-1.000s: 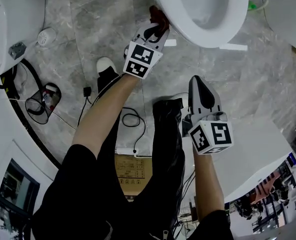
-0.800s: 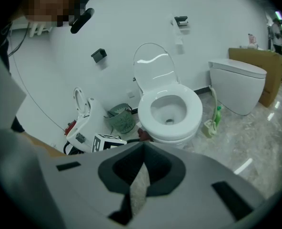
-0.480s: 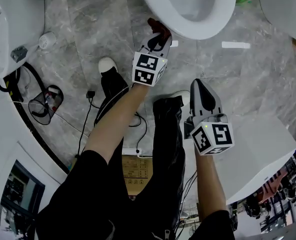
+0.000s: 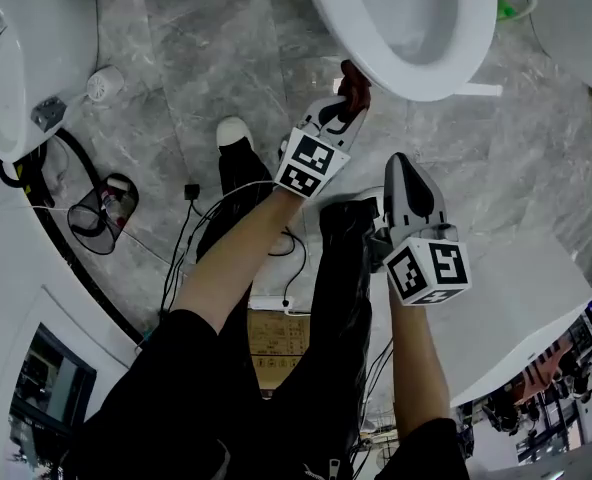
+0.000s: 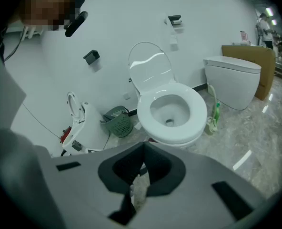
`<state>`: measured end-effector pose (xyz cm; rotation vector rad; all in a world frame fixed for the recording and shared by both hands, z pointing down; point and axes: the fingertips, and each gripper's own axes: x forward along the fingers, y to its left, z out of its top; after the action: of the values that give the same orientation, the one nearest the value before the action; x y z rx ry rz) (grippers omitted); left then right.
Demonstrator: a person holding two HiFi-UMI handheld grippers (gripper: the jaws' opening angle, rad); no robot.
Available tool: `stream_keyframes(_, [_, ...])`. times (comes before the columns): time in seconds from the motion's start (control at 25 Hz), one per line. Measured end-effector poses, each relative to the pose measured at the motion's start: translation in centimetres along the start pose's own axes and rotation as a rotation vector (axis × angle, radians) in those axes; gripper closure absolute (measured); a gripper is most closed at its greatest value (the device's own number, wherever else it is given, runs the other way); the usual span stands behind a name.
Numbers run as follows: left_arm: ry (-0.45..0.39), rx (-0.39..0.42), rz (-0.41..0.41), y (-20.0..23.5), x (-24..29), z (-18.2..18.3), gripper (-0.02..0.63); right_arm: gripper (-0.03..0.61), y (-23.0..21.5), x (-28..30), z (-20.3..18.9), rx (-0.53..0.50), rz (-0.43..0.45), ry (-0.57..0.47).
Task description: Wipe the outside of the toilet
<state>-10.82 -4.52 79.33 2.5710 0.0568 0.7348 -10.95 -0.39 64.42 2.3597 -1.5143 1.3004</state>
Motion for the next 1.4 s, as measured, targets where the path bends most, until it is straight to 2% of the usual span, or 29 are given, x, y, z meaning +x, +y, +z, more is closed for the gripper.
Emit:
stream_keyframes(0.24, [-0.033, 0.008, 0.065, 8.0, -5.2, 2.7, 0.549, 0.575, 4.9, 4.1, 1.9, -0.032, 0.025, 0.009])
stream_keyframes(0.44, [-0.045, 0.058, 0.099, 15.3, -7.3, 5.4, 0.549, 0.575, 8.2, 7.6, 3.2, -0.061, 0.036, 0.015])
stream_keyframes(0.68, [-0.024, 0.139, 0.111, 23.1, -6.8, 8.6, 0.549, 0.575, 10.6, 10.8, 4.8, -0.075, 0.026, 0.017])
stream_keyframes(0.88, [0.017, 0.19, 0.147, 29.3, -4.2, 11.7, 0.549, 0.575, 10.0, 12.0, 5.3, -0.057, 0.001, 0.015])
stream_keyframes(1.2, [0.097, 0.266, 0.033, 31.5, 2.2, 14.7, 0.549, 0.575, 7.0, 11.0, 5.1, -0.034, -0.076, -0.021])
stream_keyframes(1.4, [0.12, 0.295, 0.004, 29.8, 3.5, 13.3, 0.549, 0.575, 2.3, 9.2, 5.0, 0.009, -0.164, -0.054])
